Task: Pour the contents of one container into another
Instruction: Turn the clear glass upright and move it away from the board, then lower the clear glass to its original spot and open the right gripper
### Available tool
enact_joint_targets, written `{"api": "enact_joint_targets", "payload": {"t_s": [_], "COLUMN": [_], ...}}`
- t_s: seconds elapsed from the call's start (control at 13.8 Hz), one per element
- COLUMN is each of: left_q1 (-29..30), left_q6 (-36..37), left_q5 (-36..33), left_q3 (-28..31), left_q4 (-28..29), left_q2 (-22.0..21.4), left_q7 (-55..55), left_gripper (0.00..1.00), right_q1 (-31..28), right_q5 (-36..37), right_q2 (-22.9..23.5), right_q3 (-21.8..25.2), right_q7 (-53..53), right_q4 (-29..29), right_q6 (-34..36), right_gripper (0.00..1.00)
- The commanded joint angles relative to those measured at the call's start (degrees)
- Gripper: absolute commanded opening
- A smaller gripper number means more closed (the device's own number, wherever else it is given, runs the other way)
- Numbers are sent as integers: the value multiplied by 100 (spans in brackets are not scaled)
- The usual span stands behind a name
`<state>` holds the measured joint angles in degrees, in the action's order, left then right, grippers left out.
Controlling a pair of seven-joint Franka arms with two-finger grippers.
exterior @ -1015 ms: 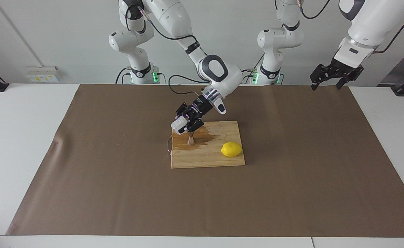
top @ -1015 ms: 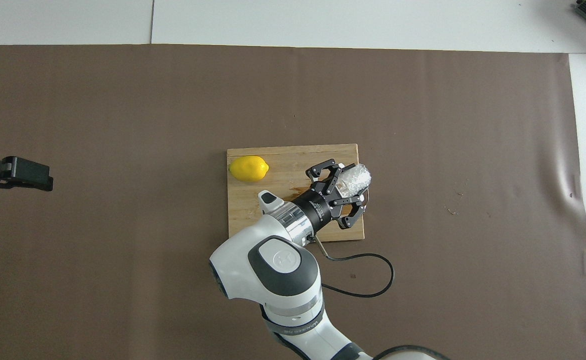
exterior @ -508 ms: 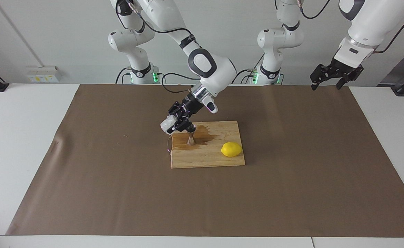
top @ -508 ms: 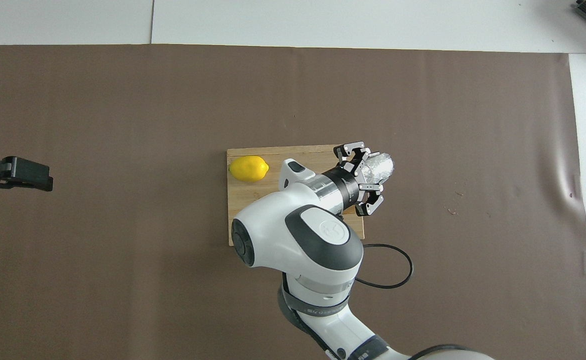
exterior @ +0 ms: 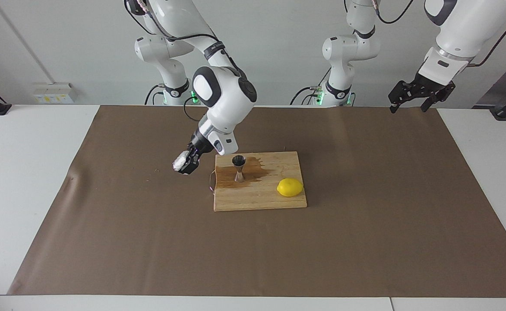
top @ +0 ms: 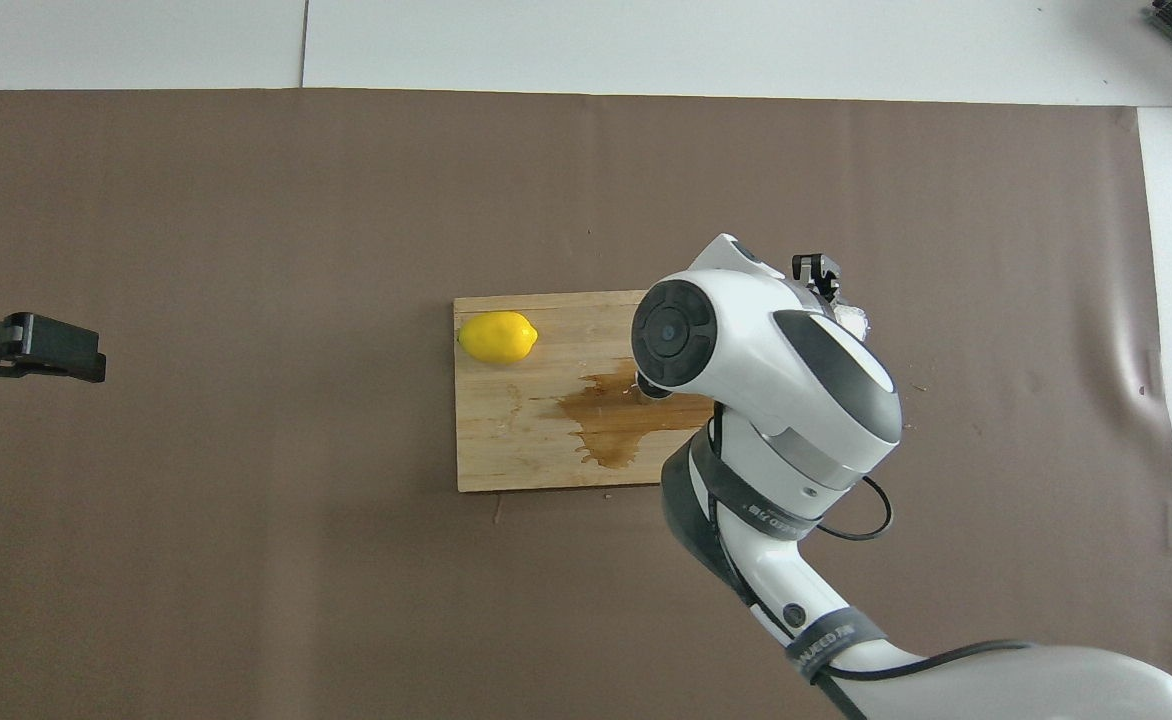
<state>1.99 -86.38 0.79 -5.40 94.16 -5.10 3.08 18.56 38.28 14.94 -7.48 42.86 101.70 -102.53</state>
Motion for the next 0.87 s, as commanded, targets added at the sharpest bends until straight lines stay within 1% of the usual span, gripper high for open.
{"api": "enact_joint_targets", "payload": {"t_s": [0.0, 0.07, 0.15, 0.22, 0.36, 0.44, 0.58, 0.65, 0.8], "left_q1": [47, 47, 47, 47, 47, 47, 47, 47, 47], "left_q6": [77, 77, 77, 77, 77, 77, 77, 77, 77], "left_q5": [62, 62, 62, 62, 62, 62, 62, 62, 62], "left_q3": [-5, -5, -5, -5, -5, -5, -5, -5, -5], "left_q4": [15, 15, 15, 15, 15, 15, 15, 15, 15], "left_q2": [-26, -26, -26, -26, -26, -26, -26, -26, -26], "left_q7": [-53, -53, -53, -53, -53, -53, -53, -53, -53], "left_gripper": [100, 100, 100, 100, 100, 100, 100, 100, 100], "right_q1": [-535, -764, -1018, -1317, -1573, -1818, -2162, -2338, -2462], "right_q5": [-634, -907, -1179, -1443, -1560, -1699, -2147, -2288, -2438], "right_q2": [-44, -35, -18, -9, -17, -35, -105, -132, -149], "right_q3": [-60, -60, -60, -60, -61, -69, -69, -69, -69], "right_q7": [336, 546, 714, 915, 1355, 1574, 2232, 2497, 2971], "right_q4": [148, 175, 227, 385, 622, 797, 1219, 1343, 1441], "right_q6": [-197, -206, -363, -721, -1232, -1400, -1943, -2094, -2105], "right_gripper": [0, 0, 0, 0, 0, 0, 0, 0, 0]}}
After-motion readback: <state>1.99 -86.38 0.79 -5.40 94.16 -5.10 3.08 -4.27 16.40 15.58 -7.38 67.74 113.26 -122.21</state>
